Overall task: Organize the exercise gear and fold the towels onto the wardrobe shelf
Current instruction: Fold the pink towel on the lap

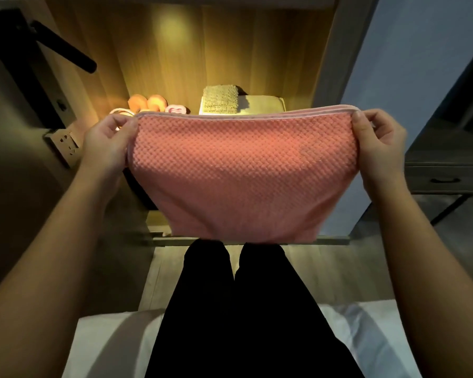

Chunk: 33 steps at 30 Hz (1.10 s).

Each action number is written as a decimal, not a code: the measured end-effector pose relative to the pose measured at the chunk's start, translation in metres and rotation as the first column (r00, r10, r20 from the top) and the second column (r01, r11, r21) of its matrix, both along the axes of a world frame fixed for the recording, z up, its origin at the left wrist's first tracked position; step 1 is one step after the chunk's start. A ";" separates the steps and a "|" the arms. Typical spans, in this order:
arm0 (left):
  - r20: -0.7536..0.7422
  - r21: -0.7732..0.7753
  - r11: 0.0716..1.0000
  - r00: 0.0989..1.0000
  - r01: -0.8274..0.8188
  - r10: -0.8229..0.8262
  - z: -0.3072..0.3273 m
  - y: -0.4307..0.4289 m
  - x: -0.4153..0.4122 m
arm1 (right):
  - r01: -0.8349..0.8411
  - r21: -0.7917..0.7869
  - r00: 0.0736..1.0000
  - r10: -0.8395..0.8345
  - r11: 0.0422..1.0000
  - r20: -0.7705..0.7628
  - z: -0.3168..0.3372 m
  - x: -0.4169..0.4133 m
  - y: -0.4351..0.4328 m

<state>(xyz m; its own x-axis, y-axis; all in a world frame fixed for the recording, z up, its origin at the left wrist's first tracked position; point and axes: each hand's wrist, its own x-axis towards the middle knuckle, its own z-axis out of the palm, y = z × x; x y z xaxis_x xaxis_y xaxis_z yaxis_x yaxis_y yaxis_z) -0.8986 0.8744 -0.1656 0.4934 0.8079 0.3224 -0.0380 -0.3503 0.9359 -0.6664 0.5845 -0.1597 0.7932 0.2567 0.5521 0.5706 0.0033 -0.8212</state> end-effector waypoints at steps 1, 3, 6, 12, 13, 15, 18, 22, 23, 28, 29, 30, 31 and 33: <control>0.000 -0.017 1.000 1.000 0.000 0.000 -0.003 -0.005 -0.003 | -0.007 -0.002 1.000 0.007 1.000 -0.022 -0.005 -0.003 -0.003; -0.031 -0.072 0.997 1.000 -0.007 0.004 -0.016 -0.013 -0.008 | -0.026 -0.038 0.996 0.022 0.999 -0.089 -0.020 -0.007 -0.009; -0.195 -0.128 0.992 0.981 -0.003 -0.022 -0.057 -0.019 -0.015 | -0.080 -0.142 0.964 0.041 0.987 -0.261 -0.059 -0.010 -0.019; -0.509 -0.360 0.933 0.842 -0.017 -0.181 -0.163 -0.031 -0.032 | -0.184 -0.454 0.859 -0.083 0.872 -0.506 -0.159 -0.025 -0.036; -0.550 -0.394 0.919 0.807 -0.025 -0.214 -0.176 -0.034 -0.034 | -0.213 -0.490 0.838 -0.100 0.846 -0.537 -0.173 -0.028 -0.038; -0.627 -0.450 0.891 0.730 -0.055 -0.272 -0.197 -0.037 -0.037 | -0.267 -0.545 0.798 -0.135 0.795 -0.587 -0.193 -0.033 -0.041; -0.664 -0.528 0.843 0.671 -0.107 -0.331 -0.214 -0.039 -0.037 | -0.319 -0.572 0.744 -0.174 0.756 -0.645 -0.211 -0.037 -0.044; -0.663 -0.507 0.855 0.683 -0.108 -0.307 -0.218 -0.040 -0.033 | -0.343 -0.591 0.723 -0.197 0.731 -0.663 -0.225 -0.032 -0.042; -0.659 -0.478 0.873 0.697 -0.098 -0.283 -0.215 -0.038 -0.029 | -0.330 -0.597 0.735 -0.198 0.731 -0.649 -0.224 -0.028 -0.037; -0.498 -0.293 0.951 0.865 -0.095 -0.067 -0.155 -0.007 0.023 | -0.117 -0.535 0.855 -0.189 0.836 -0.483 -0.171 0.021 0.013; -0.461 -0.260 0.961 0.887 -0.096 -0.036 -0.134 0.001 0.034 | -0.081 -0.492 0.874 -0.176 0.867 -0.454 -0.152 0.033 0.025; -0.420 -0.242 0.965 0.907 -0.099 -0.012 -0.113 0.009 0.045 | -0.051 -0.437 0.890 -0.157 0.898 -0.427 -0.132 0.044 0.035; -0.368 -0.243 0.965 0.930 -0.101 0.004 -0.092 0.016 0.055 | -0.028 -0.378 0.906 -0.137 0.926 -0.401 -0.111 0.053 0.044; -0.251 -0.257 0.962 0.968 -0.091 0.024 -0.051 0.027 0.067 | 0.003 -0.267 0.933 -0.099 0.964 -0.346 -0.072 0.065 0.055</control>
